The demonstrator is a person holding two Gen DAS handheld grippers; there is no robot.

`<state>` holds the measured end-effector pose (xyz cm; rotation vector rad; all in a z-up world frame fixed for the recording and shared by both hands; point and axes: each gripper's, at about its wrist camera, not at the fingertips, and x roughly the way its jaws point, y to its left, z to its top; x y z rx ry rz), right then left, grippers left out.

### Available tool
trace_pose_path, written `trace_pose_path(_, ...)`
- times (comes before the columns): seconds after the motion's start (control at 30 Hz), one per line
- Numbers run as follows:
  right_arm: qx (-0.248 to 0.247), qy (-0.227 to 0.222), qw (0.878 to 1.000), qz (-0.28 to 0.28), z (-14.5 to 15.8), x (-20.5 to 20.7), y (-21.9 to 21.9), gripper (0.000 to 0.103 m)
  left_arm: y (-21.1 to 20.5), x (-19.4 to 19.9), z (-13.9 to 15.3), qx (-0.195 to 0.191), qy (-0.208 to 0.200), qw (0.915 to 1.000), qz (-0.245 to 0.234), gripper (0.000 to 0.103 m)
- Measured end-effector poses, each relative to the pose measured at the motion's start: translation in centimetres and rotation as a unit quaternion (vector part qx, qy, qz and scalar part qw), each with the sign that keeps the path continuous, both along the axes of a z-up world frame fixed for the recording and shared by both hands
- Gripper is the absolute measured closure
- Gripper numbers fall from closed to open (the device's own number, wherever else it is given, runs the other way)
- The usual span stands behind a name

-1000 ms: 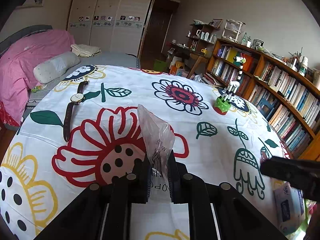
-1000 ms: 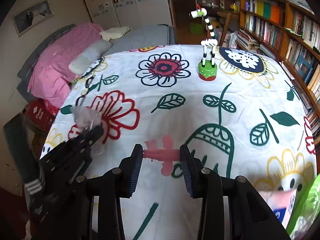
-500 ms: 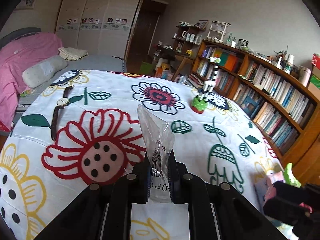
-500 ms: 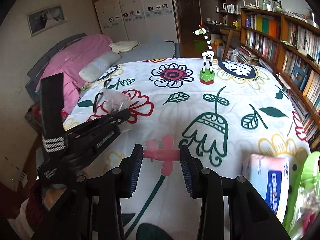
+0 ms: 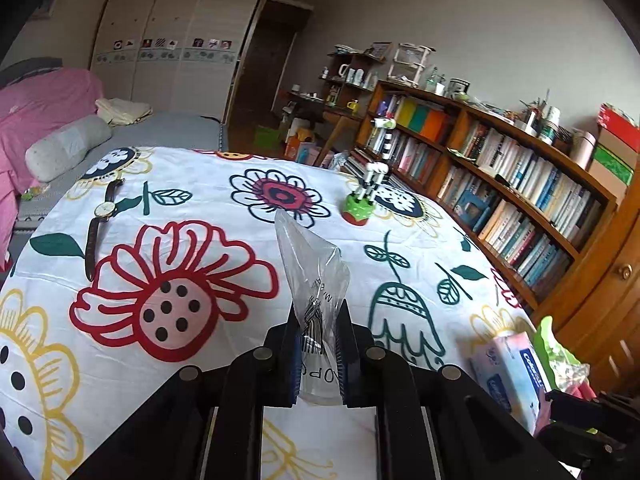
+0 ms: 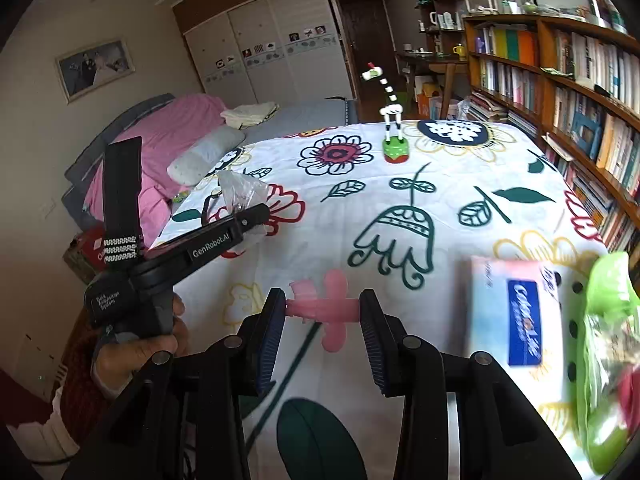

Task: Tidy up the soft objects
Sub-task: 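Carry the clear bag and pink foam cross toward the green plate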

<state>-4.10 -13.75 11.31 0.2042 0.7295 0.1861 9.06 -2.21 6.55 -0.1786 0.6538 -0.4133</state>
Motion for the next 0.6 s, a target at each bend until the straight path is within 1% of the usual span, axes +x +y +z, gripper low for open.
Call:
trace_pose_path(0.23, 0.012, 0.006, 1.0, -0.01, -0.9, -3.1, -2.0, 0.064, -1.0, -2.4, 0.5, 0.003, -0.001, 0.9998, -0.022, 0.089)
trace_pose_path(0.43, 0.024, 0.005, 0.999, -0.036, -1.2, -4.9, -4.4, 0.064, -2.1, -4.4, 1.3, -0.009, 0.001, 0.9991, -0.043, 0.089)
trace_pose_path(0.6, 0.031, -0.003, 0.998, -0.058, -1.2, -6.2, -6.5, 0.064, -3.8, -5.8, 2.3, -0.004, -0.01, 0.9979, -0.064, 0.089)
